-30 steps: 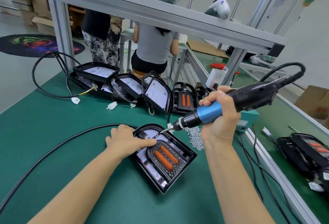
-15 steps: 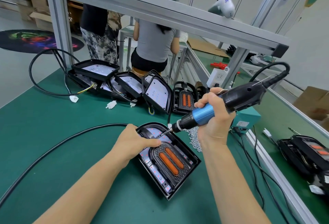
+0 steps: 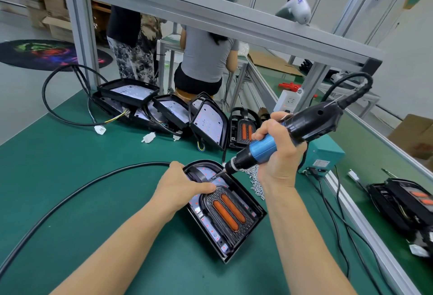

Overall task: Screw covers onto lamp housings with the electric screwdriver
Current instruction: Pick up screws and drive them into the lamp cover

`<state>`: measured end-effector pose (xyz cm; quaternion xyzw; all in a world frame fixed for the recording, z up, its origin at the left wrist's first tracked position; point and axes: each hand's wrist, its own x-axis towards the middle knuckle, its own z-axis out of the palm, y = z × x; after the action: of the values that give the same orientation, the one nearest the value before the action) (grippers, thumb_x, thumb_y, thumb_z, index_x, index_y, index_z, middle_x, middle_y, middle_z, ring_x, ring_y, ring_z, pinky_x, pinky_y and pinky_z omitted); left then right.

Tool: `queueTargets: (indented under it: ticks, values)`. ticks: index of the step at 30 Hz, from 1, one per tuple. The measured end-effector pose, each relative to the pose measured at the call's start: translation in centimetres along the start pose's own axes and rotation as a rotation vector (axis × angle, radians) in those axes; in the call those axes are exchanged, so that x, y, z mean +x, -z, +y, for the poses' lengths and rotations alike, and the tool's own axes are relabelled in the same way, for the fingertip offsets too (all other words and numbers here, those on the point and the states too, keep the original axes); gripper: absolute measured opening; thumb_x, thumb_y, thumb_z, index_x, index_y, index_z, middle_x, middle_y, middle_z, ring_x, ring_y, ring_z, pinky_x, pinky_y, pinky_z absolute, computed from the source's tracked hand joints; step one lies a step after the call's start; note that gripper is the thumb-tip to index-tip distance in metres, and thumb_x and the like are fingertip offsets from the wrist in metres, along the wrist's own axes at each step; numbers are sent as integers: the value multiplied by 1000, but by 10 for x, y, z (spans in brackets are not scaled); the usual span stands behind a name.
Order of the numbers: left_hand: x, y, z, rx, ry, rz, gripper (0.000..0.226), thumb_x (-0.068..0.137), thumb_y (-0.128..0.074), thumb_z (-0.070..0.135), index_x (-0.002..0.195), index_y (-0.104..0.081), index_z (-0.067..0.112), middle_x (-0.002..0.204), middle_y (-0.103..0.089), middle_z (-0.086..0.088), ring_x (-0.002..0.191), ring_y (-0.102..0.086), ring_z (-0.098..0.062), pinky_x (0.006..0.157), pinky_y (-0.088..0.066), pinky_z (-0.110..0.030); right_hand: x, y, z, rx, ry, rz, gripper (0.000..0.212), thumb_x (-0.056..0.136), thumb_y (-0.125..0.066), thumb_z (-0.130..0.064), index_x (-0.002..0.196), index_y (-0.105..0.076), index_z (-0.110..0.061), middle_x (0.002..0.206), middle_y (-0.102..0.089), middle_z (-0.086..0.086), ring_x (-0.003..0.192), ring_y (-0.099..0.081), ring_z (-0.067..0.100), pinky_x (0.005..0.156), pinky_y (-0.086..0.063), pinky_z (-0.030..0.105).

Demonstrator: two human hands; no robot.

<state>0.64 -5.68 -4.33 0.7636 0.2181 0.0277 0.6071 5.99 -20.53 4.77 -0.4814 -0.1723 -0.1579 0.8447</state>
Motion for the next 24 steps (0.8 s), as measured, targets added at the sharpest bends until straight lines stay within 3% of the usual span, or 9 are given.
queueTargets:
  ticks: [3, 8, 12, 15, 19, 24]
  values:
    - [-1, -3, 3, 31, -3, 26, 82, 57, -89, 37, 117, -38, 14, 105, -49, 7, 96, -49, -16, 74, -37, -29, -3, -5, 2, -16, 19, -40, 18, 71, -58, 1, 77, -59, -16, 55, -49, 5, 50, -47, 20, 54, -42, 27]
    - [1, -3, -4, -65, -15, 29, 59, 56, -91, 28, 93, -46, 18, 92, -57, 7, 85, -55, -7, 62, -39, -23, -6, -6, 2, -59, 6, -146, 21, 66, -63, -3, 72, -63, -23, 68, -50, 9, 53, -48, 20, 58, -42, 29]
    - [1, -3, -12, -122, 2, 28, 62, 53, -92, 23, 103, -56, 13, 100, -68, -1, 93, -64, -18, 82, -51, -35, -3, -1, 1, -146, -12, -179, 16, 66, -64, -13, 69, -67, -28, 65, -54, 9, 72, -49, 27, 77, -41, 40]
    - [1, -4, -13, -106, -3, 20, 66, 50, -91, 26, 105, -59, 10, 100, -69, -3, 93, -65, -20, 88, -51, -41, -5, -2, 2, -117, -39, -196, 21, 66, -64, -15, 68, -65, -35, 58, -55, -2, 68, -45, 27, 74, -39, 39]
    - [1, -4, -13, -93, -17, 37, 63, 53, -91, 26, 105, -56, 12, 100, -68, -1, 93, -64, -19, 84, -50, -37, -2, -6, 4, -130, -68, -183, 29, 69, -63, -6, 66, -62, -35, 57, -53, -6, 64, -44, 26, 74, -36, 44]
    - [-1, -6, -10, -97, -29, 50, 62, 55, -91, 26, 102, -51, 16, 99, -64, 2, 92, -60, -14, 71, -45, -29, 0, -7, 4, -118, -74, -146, 24, 67, -67, -7, 78, -60, -27, 55, -53, 1, 57, -48, 22, 71, -39, 39]
